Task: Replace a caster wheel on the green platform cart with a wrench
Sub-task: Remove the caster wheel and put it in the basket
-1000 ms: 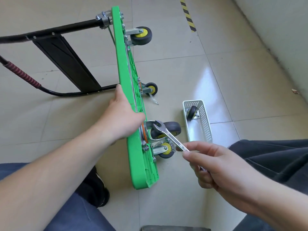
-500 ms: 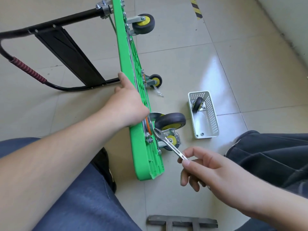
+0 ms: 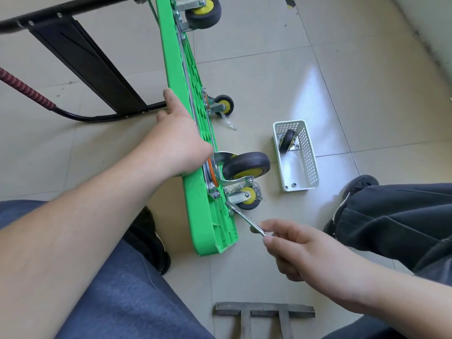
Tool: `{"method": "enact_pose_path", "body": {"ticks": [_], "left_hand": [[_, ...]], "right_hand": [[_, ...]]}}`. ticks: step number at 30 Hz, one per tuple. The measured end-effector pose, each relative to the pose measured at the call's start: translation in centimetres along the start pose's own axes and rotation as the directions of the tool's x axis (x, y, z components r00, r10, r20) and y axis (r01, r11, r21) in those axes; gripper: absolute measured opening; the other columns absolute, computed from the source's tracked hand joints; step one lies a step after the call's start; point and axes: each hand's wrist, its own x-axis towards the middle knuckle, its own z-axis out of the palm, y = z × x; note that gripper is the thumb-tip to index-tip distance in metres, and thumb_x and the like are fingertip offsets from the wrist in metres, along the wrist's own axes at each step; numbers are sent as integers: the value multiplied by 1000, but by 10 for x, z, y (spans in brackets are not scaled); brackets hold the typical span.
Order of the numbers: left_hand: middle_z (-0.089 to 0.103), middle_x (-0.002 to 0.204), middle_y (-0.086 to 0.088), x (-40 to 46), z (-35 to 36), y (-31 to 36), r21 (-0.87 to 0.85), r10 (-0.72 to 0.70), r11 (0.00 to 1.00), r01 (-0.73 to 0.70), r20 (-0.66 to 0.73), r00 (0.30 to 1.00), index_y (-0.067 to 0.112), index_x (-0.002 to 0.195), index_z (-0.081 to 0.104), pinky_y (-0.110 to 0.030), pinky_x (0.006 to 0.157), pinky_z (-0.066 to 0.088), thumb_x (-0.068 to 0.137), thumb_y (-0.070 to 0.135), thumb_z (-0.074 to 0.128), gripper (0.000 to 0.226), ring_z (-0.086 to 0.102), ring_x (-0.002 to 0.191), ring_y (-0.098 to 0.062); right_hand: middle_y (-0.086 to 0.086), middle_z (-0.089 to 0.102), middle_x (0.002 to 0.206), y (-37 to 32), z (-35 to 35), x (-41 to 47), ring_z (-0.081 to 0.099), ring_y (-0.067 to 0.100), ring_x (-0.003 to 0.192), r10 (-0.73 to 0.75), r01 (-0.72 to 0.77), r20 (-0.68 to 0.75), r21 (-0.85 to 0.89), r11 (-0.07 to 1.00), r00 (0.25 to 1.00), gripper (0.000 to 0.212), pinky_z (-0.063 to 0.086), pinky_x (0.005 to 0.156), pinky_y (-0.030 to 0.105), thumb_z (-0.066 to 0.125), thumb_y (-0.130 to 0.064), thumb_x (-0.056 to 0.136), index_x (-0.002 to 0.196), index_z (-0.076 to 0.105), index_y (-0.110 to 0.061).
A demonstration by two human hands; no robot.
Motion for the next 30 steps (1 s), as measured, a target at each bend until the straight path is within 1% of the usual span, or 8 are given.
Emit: {"method": "enact_pose_path", "body": {"ticks": [3,6,12,18,20,22,27,30], "left_hand": [[13,168,-19,0,-1,-1,-16,-2,1000,2,3,1000,16,160,-27,-31,50,38,95,23,65,113,61,73,-21],[15,168,-18,-1,-1,-3,-48,5,999,-5,0,1000,19,161,-26,-30,49,38,94,23,66,114,61,72,-21],[14,168,-15,-2,1,-7,-118,9,993,-10,-4,1000,22,162,-24,-30,49,38,93,20,63,110,57,69,-21],[17,166,-15,-1,2,-7,-144,25,989,-26,-10,1000,21,162,-23,-30,55,44,93,19,64,111,60,78,-18],[18,166,-15,0,3,-7,-139,32,990,-34,-13,999,20,162,-23,-29,55,43,92,20,65,112,57,77,-14],[18,166,-15,0,3,-7,-137,32,990,-33,-12,999,20,162,-23,-29,55,43,93,20,65,112,55,76,-13],[16,167,-15,1,3,-6,-123,27,992,-28,-10,1000,21,162,-24,-31,58,49,93,20,65,113,60,78,-18],[15,168,-16,0,3,-6,-114,23,993,-24,-6,1000,21,161,-25,-32,59,50,92,20,65,113,61,79,-19]], "right_hand": [[-5,62,72,-6,0,7,52,9,61,-2,2,-4,-57,998,1000,16,39,58,17,53,-20,104,115,65,-22],[1,77,94,-10,1,12,62,9,74,9,-8,35,-50,999,999,18,45,68,31,50,-18,106,116,65,-18],[6,77,99,-5,3,21,69,14,77,-28,29,25,-21,999,999,13,59,79,37,59,-13,103,105,69,-4],[4,74,85,-7,2,25,55,17,68,-42,40,-7,-160,986,999,21,43,63,37,49,-7,103,101,69,-14],[12,59,72,-6,3,28,46,22,67,-8,1,-43,-154,988,999,26,36,63,39,49,-18,104,90,70,-14],[4,53,66,-6,4,29,44,19,65,-4,-11,-88,-175,985,996,36,36,60,35,47,-33,106,86,71,-15],[-10,66,67,-6,8,33,50,5,61,-94,61,-139,-227,972,986,27,45,64,25,53,-33,105,90,74,-25],[-9,75,79,-6,11,33,56,8,64,-98,75,-133,-164,984,986,20,55,69,30,55,-25,105,94,71,-21]]}}
